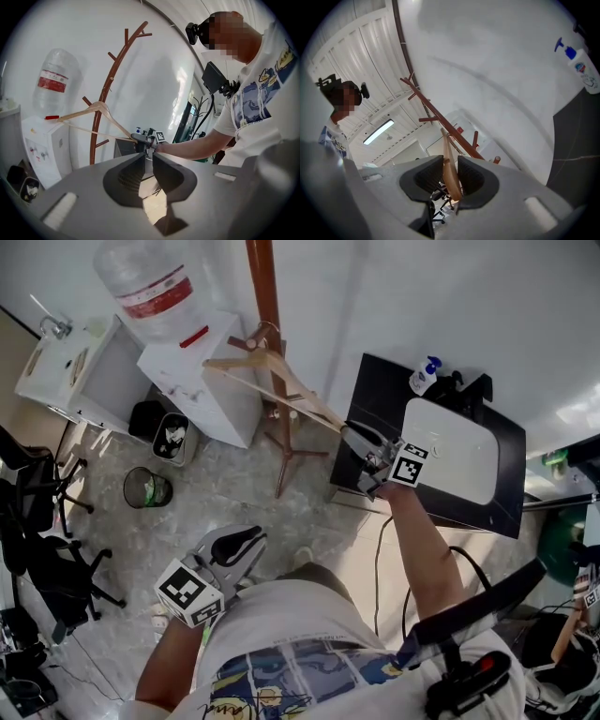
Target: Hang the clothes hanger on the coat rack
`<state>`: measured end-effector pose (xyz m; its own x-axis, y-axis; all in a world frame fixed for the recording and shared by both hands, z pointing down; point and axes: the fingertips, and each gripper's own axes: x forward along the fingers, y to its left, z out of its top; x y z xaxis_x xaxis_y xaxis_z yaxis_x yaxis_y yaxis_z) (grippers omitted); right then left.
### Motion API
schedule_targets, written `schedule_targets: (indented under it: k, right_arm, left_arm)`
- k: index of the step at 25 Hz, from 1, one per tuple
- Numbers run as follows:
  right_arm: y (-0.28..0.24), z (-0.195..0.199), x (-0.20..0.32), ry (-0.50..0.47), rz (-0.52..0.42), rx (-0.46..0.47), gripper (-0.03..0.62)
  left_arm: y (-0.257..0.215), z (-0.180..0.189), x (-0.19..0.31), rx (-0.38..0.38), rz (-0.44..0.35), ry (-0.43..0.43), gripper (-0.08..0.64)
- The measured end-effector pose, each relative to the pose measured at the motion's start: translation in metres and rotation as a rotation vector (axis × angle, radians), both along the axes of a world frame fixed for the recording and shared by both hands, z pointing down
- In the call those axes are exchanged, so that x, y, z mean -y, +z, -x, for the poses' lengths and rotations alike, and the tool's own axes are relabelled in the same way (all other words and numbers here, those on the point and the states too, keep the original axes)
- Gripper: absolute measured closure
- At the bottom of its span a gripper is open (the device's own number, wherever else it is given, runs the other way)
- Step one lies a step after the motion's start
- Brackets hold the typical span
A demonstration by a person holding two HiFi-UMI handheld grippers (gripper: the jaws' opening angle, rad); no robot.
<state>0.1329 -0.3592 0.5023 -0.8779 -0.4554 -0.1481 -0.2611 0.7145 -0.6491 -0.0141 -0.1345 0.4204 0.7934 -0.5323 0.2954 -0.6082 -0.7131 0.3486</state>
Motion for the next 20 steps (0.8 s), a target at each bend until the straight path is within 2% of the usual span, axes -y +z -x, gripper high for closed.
schedule_targets:
  k: [9,20]
  right_arm:
    - [0.006,-0.012,0.008,0.077,-0.012,-0.057,0.488]
    - [0.019,-0.042,0.0,0.163,0.019,-0.114,0.468]
  left_arm:
    - [0.001,-0.003,0.001,0.004,0.001,0.0,0.518]
    - [0.0,-0.005,0.0,-0.011,-0.013,0.019,0.517]
